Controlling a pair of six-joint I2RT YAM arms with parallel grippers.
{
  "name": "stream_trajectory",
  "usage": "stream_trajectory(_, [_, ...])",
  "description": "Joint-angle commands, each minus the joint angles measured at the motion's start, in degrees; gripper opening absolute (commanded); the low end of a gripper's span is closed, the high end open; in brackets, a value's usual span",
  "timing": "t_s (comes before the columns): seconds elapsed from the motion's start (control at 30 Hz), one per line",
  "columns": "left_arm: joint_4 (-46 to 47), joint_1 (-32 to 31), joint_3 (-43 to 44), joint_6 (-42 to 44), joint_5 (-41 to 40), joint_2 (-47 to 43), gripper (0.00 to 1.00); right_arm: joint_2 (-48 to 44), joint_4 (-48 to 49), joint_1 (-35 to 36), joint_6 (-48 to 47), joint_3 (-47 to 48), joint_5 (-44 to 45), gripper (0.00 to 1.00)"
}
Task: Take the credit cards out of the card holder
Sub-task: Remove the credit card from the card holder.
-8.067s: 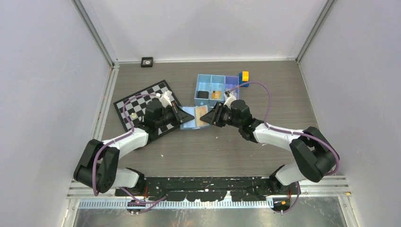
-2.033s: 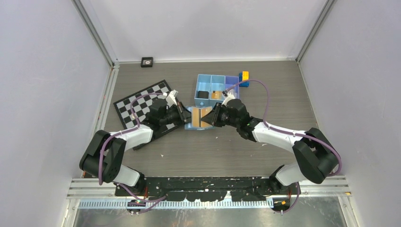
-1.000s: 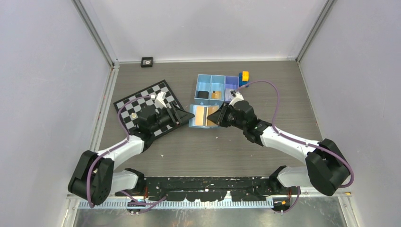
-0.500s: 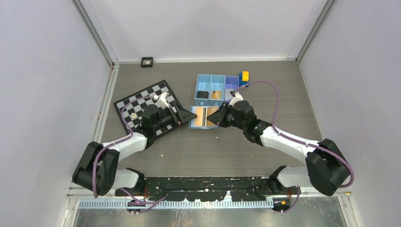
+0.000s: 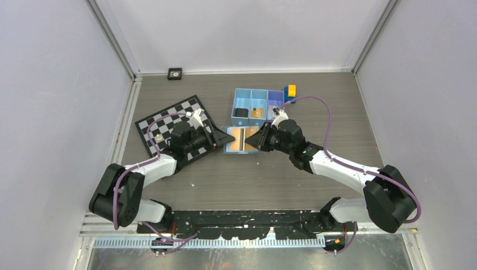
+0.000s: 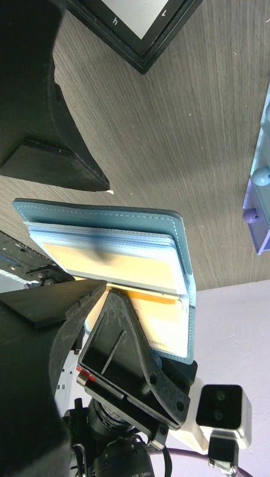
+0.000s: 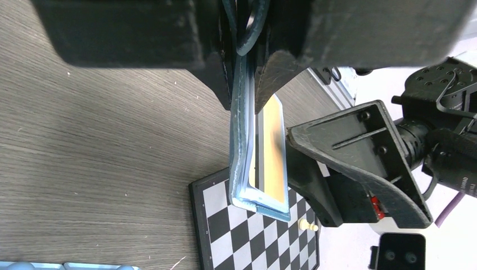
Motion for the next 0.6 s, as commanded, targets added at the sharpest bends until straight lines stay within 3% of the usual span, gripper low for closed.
stream_trajectory(0.0, [3.38, 0.14, 2.05, -0.62, 2.48, 1.05, 0.62, -1.77, 4.79, 0.06, 0.22, 0.59, -1.12, 0.01])
stream_trajectory(0.2, [0.22, 0.16, 2.53, -0.12, 1.08, 1.61, 0.74, -2.32, 5.29, 0.04, 0.11, 0.16, -1.04, 0.01])
stream_trajectory(0.33, [-1.01, 0.16, 3.17, 0.25, 1.16, 2.23, 0.77, -2.49, 5.29, 0.06, 0.02, 0.11, -0.96, 0.01])
stream_trajectory(0.5, [4.75, 0.16, 2.56, -1.92, 3.94, 3.22, 0.62, -1.7, 5.29, 0.08, 0.23, 0.43, -1.23, 0.01])
stream_trajectory(0.57, [7.55, 0.08, 2.47, -2.87, 5.39, 3.69, 0.61, -1.69, 5.01, 0.02, 0.2, 0.46, -1.02, 0.01])
